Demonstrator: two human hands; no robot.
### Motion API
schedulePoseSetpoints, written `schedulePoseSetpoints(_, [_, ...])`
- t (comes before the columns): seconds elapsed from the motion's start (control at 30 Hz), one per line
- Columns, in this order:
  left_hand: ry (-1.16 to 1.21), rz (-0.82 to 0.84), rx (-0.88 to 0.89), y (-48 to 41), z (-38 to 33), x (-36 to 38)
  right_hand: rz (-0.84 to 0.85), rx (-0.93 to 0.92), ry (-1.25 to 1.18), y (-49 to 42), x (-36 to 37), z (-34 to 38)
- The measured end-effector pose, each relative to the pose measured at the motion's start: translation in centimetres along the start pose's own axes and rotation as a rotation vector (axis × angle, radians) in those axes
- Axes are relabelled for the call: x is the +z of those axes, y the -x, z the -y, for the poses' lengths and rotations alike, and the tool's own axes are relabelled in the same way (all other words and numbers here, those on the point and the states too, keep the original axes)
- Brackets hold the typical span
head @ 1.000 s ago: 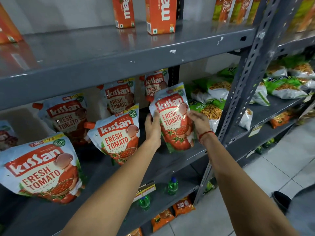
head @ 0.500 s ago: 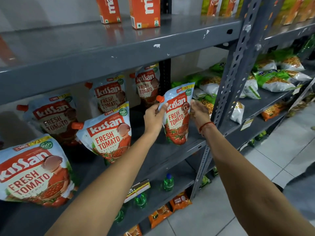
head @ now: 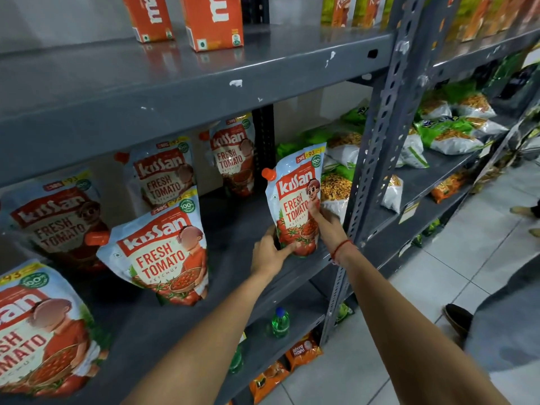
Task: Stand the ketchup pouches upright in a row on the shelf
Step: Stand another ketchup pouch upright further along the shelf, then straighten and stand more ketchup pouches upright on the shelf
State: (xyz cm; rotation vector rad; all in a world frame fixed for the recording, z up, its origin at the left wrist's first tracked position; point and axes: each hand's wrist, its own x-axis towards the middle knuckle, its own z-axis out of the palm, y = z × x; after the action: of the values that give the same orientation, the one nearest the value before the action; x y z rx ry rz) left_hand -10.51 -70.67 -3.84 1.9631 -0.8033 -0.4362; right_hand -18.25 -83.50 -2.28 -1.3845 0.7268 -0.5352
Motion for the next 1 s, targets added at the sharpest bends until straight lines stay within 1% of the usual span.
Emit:
schedulePoseSetpoints(0.17, [-0.053,-0.033,0.012,-0.2,0.2,0.4,-0.044,0.0,-0.075,0.1,0.2,-0.7])
schedulePoseSetpoints(0.27, [-0.022,0.014,-0.004,0.1,-0.2,0.3,-0.097,-0.009,-0.056,0.6,0.5,-0.6])
schedulePoseSetpoints(0.33, [0.015,0.116,-0.028,0.6,-0.5,0.0,-0.24,-0.013,-0.019,1.2,1.1,-0.9])
schedulePoseSetpoints(0.4, [0.023,0.176,-0.042,1.7,-0.3,-0.4,-0.44,-0.054,0.047,2.7,2.0,-1.6])
schedulePoseSetpoints(0.43, [0.031,0.15,-0.042,2.5,0.0,-0.7,-0.526,-0.11,0.081,3.6,2.6,-2.2])
schedulePoseSetpoints(0.47, [0.057,0.081,-0.051,3.6,0.4,-1.2,-0.583,-0.179,0.106,4.8,3.4,-2.7])
schedulePoseSetpoints(0.53, [0.158,-0.08,-0.061,6.1,1.5,-2.7,-0.628,-0.317,0.115,7.0,5.5,-3.3])
schedulePoseSetpoints(0.6, [0.165,-0.189,-0.018,9.0,3.4,-5.1,-0.548,-0.389,0.059,8.4,8.0,-3.7])
schedulePoseSetpoints(0.67, [0.129,-0.302,-0.013,11.7,5.6,-7.8,-0.365,-0.369,0.014,8.9,10.4,-3.8])
schedulePoseSetpoints(0.77, [0.081,-0.502,-0.093,14.3,8.2,-11.7,-0.079,-0.269,0.057,8.6,13.4,-3.5])
schedulePoseSetpoints(0.87, [0.021,-0.622,-0.191,14.4,9.9,-14.5,0.246,-0.113,0.083,8.5,16.1,-2.7])
schedulePoseSetpoints(0.9, [0.037,-0.608,-0.222,14.0,10.1,-15.2,0.341,-0.075,0.08,8.4,16.7,-2.6])
schedulePoseSetpoints(0.93, [0.082,-0.558,-0.234,13.5,10.3,-15.8,0.416,-0.051,0.075,8.2,17.2,-2.7])
schedulePoseSetpoints(1.0, [0.123,-0.4,-0.233,12.3,10.4,-16.4,0.492,-0.047,0.096,7.9,17.7,-2.9])
